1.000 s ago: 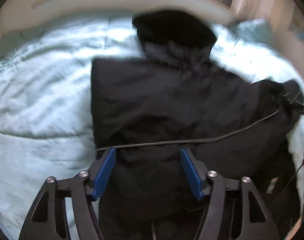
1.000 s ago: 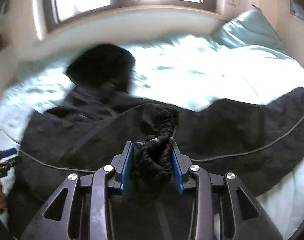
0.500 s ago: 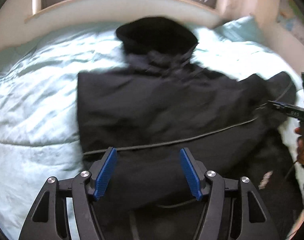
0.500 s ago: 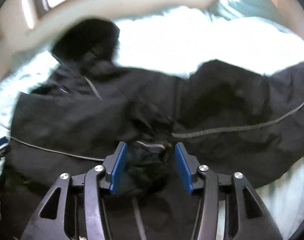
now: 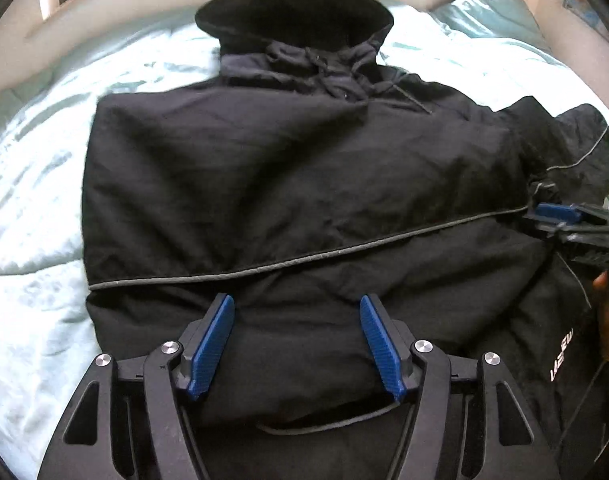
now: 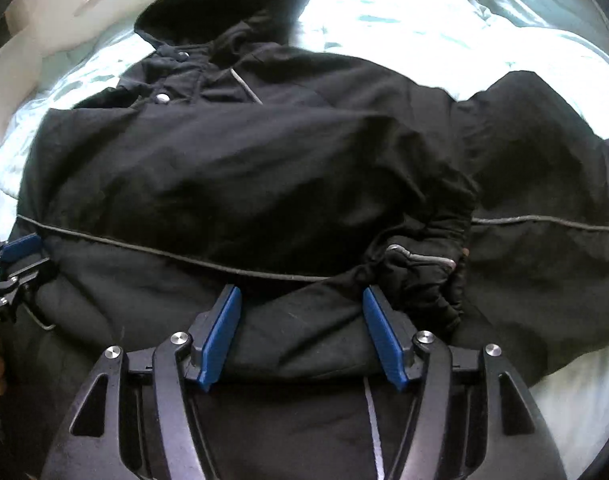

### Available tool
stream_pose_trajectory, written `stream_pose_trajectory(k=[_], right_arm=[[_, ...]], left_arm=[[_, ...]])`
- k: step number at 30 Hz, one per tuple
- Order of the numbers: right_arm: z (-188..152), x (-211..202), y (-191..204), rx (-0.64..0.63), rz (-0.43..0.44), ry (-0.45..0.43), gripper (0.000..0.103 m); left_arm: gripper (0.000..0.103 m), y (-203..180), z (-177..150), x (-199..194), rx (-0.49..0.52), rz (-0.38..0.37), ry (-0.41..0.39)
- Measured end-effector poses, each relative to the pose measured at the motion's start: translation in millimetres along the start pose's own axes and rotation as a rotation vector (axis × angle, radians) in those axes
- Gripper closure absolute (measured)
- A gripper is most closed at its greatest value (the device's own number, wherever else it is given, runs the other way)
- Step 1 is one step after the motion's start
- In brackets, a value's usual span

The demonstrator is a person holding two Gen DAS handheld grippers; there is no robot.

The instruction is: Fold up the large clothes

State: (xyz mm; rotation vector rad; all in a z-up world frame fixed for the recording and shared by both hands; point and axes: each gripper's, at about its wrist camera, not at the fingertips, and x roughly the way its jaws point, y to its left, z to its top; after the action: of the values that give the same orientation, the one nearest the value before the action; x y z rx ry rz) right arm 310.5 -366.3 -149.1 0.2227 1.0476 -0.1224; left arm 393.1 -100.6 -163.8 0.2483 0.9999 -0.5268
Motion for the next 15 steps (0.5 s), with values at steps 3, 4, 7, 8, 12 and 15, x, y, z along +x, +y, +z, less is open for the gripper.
stream_pose_trajectory(k=[3, 4, 7, 8, 12, 15], right_arm=[[-2, -40, -24, 0.037, 0.049, -0.077, 0.041], [-1, -51, -31, 0.048, 0.029, -0.097, 0.041], [-1, -94, -73, 0.074, -0.054, -0.167, 0.041], [-2, -108, -92, 0.092, -0.084, -0.183, 0.041], [-1, -153, -177, 0.206, -0.171, -0.215, 0.04], [-2, -183, -238, 0.286, -0.237, -0.255, 0.037]], left_arm=[[0.036, -1, -1, -15, -0.005, -0.02, -0.05], [0.036, -4, 2, -21, -0.01, -0.032, -0.063], [0.036, -17, 11, -41, -0.004, -0.057, -0.111], [0.036, -24, 14, -47, 0.006, -0.07, -0.124], [0.036, -63, 34, -60, 0.042, -0.128, -0.142], [0.036, -110, 52, -58, 0.084, -0.173, -0.148]])
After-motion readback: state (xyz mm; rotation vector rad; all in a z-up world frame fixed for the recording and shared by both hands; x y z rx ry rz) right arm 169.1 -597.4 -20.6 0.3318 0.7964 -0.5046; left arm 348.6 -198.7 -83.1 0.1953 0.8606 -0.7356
